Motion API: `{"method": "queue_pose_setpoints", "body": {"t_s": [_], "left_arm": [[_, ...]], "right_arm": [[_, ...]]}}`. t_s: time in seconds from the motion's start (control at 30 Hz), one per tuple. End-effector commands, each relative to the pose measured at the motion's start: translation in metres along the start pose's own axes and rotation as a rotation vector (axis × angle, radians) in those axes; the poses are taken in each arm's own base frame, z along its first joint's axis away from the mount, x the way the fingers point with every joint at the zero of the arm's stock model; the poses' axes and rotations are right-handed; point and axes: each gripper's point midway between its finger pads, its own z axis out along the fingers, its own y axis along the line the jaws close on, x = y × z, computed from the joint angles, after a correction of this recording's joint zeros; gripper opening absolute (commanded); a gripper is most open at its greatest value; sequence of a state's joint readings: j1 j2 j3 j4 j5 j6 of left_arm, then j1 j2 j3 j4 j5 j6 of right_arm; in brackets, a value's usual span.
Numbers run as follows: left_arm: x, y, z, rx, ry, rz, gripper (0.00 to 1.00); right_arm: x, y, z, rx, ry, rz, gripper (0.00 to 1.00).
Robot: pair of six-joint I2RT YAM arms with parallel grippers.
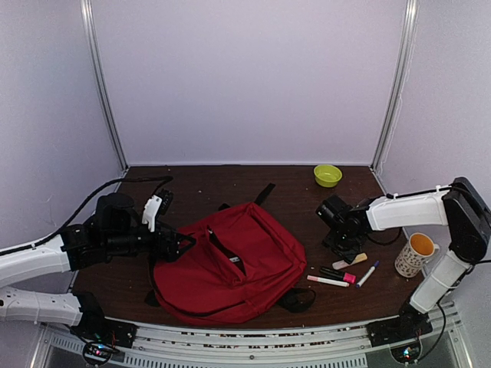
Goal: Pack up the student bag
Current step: Pick up the glue stick from the center of the board.
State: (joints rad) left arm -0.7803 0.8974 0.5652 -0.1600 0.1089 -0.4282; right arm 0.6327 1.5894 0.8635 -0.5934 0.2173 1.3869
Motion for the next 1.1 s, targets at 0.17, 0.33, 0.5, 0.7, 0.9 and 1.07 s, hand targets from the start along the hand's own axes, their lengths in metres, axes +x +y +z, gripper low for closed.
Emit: {"method": "queue_pose_setpoints", "body": {"t_s": [0.17, 0.33, 0.5, 0.7, 0.9, 1.07], "left_arm": [[-0.015, -0.004, -0.003, 0.01, -0.045, 0.012, 0.88], [-0.014, -0.003, -0.006, 0.004, -0.047, 0.013, 0.88], [-0.014, -0.002, -0.009, -0.001, -0.053, 0.013, 0.88], [-0.016, -0.003, -0.011, 0.004, -0.065, 0.018, 0.88], [-0.017, -0.003, -0.014, 0.005, -0.072, 0.022, 0.88], [-0.016, -0.004, -0.014, 0.008, -0.072, 0.022, 0.88]], "right_arm": [[0.007, -0.002, 0.008, 0.051, 0.048, -0.06, 0.46], [0.008, 0.0, 0.006, 0.042, 0.05, -0.08, 0.43], [-0.005, -0.007, -0.005, 0.07, 0.0, -0.097, 0.49], [-0.017, -0.018, -0.024, 0.08, -0.044, -0.079, 0.69], [-0.017, -0.037, -0.026, 0.097, -0.048, -0.046, 0.78], [-0.01, -0.053, -0.018, 0.122, -0.027, -0.03, 0.78]]}}
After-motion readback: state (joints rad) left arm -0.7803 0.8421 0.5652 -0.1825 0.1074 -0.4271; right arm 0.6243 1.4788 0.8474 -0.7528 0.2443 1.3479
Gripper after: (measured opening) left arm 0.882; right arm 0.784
